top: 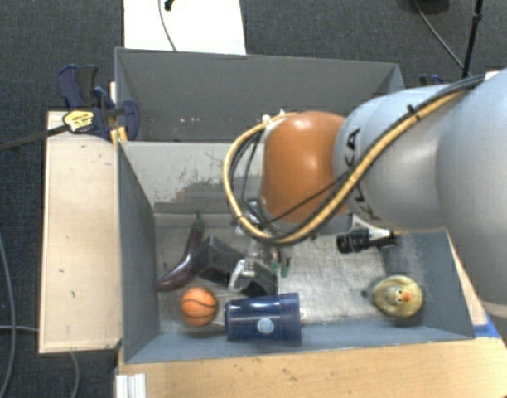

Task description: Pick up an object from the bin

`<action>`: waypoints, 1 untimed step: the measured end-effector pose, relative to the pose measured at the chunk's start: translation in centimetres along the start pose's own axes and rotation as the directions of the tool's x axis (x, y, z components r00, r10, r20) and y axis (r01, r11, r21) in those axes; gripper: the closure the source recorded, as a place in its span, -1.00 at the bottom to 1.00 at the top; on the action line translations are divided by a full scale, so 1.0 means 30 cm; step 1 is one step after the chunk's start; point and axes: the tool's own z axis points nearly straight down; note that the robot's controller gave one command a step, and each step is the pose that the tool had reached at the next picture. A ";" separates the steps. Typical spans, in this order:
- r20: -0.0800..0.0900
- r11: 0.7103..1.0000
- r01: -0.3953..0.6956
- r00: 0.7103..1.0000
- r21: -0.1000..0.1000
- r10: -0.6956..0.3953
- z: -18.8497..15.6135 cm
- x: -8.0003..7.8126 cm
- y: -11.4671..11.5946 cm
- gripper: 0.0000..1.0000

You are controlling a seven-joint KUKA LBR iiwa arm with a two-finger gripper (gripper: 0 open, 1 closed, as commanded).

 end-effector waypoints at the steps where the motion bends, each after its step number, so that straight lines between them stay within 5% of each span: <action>1: 0.004 0.983 -0.185 0.983 -0.008 0.185 0.231 0.039 0.011 -1.00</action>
Offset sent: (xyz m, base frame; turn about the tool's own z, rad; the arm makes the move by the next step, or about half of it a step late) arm -0.0001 0.0073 -0.0781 0.1353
